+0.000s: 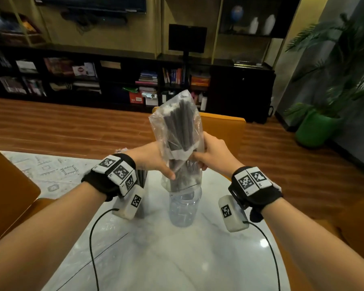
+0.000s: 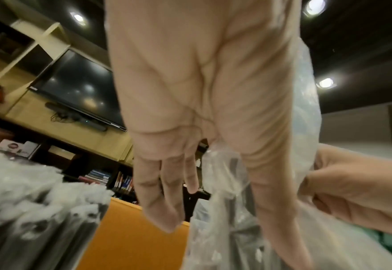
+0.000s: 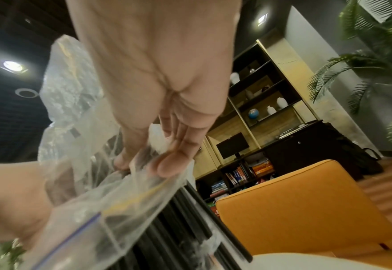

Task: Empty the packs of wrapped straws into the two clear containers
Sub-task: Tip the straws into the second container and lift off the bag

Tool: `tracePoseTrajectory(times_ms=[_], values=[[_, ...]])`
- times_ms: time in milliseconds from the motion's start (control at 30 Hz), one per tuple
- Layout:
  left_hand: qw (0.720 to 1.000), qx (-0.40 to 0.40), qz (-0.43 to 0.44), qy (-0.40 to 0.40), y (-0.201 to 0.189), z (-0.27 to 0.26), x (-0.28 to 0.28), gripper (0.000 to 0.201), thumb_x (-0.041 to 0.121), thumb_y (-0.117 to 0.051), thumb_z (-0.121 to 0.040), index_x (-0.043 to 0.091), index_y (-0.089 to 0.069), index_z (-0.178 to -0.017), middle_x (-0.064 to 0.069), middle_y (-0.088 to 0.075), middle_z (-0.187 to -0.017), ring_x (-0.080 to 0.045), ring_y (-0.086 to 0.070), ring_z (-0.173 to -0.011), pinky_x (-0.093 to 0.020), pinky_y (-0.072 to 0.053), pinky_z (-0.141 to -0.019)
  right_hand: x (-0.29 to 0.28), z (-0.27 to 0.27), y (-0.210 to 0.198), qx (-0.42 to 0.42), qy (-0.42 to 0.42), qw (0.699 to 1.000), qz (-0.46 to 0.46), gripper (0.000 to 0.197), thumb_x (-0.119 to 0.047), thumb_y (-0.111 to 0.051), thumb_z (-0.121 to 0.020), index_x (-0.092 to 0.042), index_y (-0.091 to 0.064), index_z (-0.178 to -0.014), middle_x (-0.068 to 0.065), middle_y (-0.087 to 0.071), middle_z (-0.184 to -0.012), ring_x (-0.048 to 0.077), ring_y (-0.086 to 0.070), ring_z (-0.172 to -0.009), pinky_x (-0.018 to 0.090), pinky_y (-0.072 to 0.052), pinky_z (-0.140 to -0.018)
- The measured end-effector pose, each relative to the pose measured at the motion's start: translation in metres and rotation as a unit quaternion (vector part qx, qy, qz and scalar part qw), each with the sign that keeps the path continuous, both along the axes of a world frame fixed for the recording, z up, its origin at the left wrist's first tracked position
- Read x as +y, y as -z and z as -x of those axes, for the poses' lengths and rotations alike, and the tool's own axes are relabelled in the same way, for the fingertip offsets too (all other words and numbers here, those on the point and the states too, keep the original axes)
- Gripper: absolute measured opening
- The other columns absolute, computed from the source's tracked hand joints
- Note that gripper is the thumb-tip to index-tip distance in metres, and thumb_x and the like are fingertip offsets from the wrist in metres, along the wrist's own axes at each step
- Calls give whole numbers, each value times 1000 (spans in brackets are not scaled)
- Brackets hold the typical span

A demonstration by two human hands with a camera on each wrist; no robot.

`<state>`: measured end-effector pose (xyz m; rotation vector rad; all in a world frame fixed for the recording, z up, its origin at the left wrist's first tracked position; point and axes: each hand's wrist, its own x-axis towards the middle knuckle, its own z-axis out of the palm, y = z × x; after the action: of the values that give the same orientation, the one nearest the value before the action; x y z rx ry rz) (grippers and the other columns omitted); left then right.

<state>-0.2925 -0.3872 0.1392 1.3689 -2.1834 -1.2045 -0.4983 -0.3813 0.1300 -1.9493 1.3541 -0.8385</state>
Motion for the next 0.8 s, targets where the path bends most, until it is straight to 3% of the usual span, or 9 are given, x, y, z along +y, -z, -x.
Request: tracePoseTrajectory(times_ms=[100, 167, 233, 267, 333, 467, 600, 700, 800], values=[[997, 26, -11, -66, 12, -3, -4, 46, -1, -80, -75, 20, -61, -111, 5, -68, -96, -13, -66, -87, -20, -57, -66, -4, -2, 8, 18, 1, 1000, -11, 36, -26, -70, -88, -10, -57, -116, 0, -69, -91, 3, -66, -56, 15, -51, -48], [995, 39, 6, -93, 14, -6, -6, 37, -6, -75, -78, 11, -62, -107, -1, -70, -99, -11, -67, -83, -13, -56, -59, -7, -1, 6, 92, -21, 996, -1, 44, -38, -69, -86, -17, -55, -121, -1, -65, -105, 10, -66, -83, 21, -52, -60], [994, 45, 13, -94, 13, -11, -9, 27, -10, -73, -78, 8, -65, -98, -8, -71, -104, -18, -70, -86, -17, -58, -65, -13, 6, 3, 155, -46, 987, -21, 65, -47, -74, -78, -23, -49, -132, 1, -59, -122, 19, -57, -108, 31, -52, -78], [994, 55, 14, -94, 11, -12, -9, 29, -11, -71, -78, 10, -64, -96, -9, -72, -104, -23, -71, -90, -23, -60, -71, -15, 8, 1, 151, -55, 986, -48, 75, -45, -78, -75, -24, -42, -138, 0, -57, -126, 19, -59, -107, 32, -55, -76], [990, 101, -1, -102, 6, -11, -7, 46, -15, -70, -76, 16, -59, -108, -6, -72, -107, -22, -71, -97, -31, -60, -81, -15, 9, 2, 126, -72, 987, -66, 83, -34, -80, -75, -22, -33, -142, -1, -59, -122, 13, -66, -80, 23, -56, -55], [991, 105, -15, -78, 6, -4, -2, 81, -18, -72, -70, 20, -41, -134, 6, -63, -111, -11, -65, -97, -21, -59, -71, -14, 8, 7, 71, -30, 997, -24, 52, -33, -77, -80, -20, -48, -122, -6, -68, -91, 3, -63, -50, 17, -51, -44], [991, -38, 74, -102, 28, 9, 1, 72, 8, -84, -70, 17, -47, -131, -3, -65, -118, -21, -62, -104, -24, -52, -76, -12, 8, 8, 57, -5, 998, -39, 45, -42, -70, -85, -16, -53, -118, -7, -68, -77, 3, -66, -47, 18, -55, -47], [985, 0, 108, -134, 39, 14, 5, 59, 7, -81, -74, 17, -53, -124, -8, -71, -108, -19, -68, -86, -22, -57, -64, -13, 10, 10, 90, 9, 995, -45, 49, -46, -66, -87, -13, -54, -121, -1, -69, -86, 8, -65, -50, 17, -53, -44], [988, 30, 85, -124, 44, 10, 4, 81, -2, -73, -77, 26, -37, -144, -6, -64, -123, -25, -70, -91, -38, -61, -79, -11, 14, 11, 116, 16, 993, -25, 49, -46, -64, -88, -14, -54, -124, -1, -66, -96, 9, -62, -58, 15, -51, -43]])
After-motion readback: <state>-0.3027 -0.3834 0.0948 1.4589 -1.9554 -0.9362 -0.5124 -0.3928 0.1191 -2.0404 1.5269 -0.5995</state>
